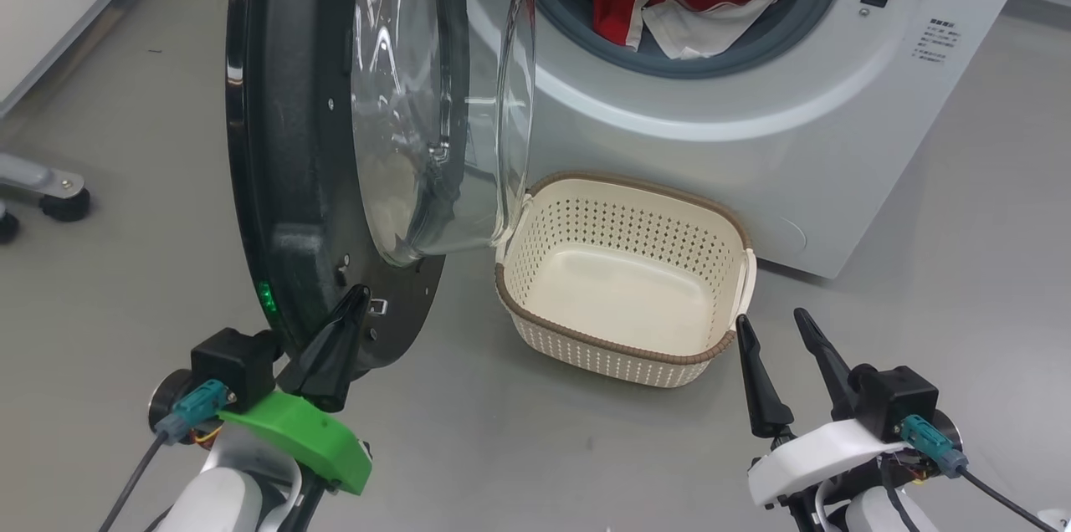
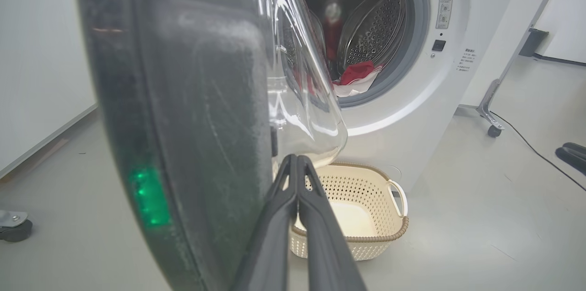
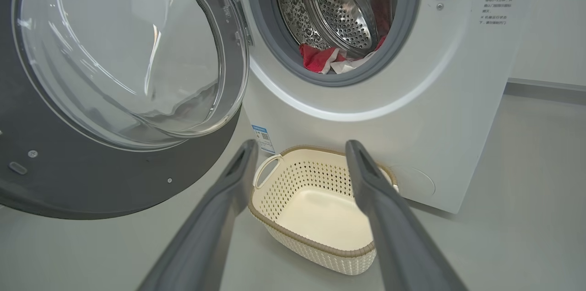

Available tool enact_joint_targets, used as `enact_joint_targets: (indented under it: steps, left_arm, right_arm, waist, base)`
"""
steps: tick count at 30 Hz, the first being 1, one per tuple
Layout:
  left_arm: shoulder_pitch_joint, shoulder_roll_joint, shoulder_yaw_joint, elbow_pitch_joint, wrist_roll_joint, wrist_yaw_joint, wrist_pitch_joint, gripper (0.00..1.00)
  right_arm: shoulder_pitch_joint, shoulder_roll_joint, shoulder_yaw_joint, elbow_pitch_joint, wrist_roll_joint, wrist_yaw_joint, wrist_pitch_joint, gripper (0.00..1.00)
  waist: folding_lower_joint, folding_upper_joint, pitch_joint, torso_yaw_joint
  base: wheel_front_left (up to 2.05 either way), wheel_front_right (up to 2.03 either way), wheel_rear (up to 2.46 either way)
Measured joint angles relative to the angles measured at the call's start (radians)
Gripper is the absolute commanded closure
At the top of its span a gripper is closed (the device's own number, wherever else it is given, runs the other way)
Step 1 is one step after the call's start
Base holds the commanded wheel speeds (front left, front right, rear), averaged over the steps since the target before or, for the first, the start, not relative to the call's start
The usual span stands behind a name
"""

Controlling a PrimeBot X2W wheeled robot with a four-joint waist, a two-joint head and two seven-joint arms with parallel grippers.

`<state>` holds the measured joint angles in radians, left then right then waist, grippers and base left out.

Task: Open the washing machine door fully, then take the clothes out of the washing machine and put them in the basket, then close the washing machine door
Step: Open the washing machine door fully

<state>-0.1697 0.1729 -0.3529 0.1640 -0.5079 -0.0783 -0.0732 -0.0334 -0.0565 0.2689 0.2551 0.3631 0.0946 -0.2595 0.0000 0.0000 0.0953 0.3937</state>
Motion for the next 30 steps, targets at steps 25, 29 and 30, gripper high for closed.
enact_joint_targets:
  steps: [25, 29, 30]
  left_arm:
    - [-0.017, 0.018, 0.157, 0.023, -0.064, 0.036, -0.097, 1.00]
    - [-0.035, 0.019, 0.175, 0.033, -0.082, 0.038, -0.104, 1.00]
    - [-0.039, 0.020, 0.182, 0.035, -0.085, 0.038, -0.104, 1.00]
  right_arm:
    - [-0.082, -0.025, -0.015, -0.026, -0.041, -0.021, 0.009, 0.00]
    - [-0.090, -0.038, -0.015, -0.030, -0.050, -0.026, 0.021, 0.00]
    - [-0.093, -0.040, -0.015, -0.031, -0.051, -0.027, 0.026, 0.00]
  waist:
    - [0.0000, 0.0000, 0.168, 0.043]
    - [0.0001, 0.0000, 0.198, 0.046]
    - [0.0000, 0.0000, 0.206, 0.046]
  base:
    - [0.00, 0.00, 0.00]
    - [0.00, 0.00, 0.00]
    - [0.00, 0.00, 0.00]
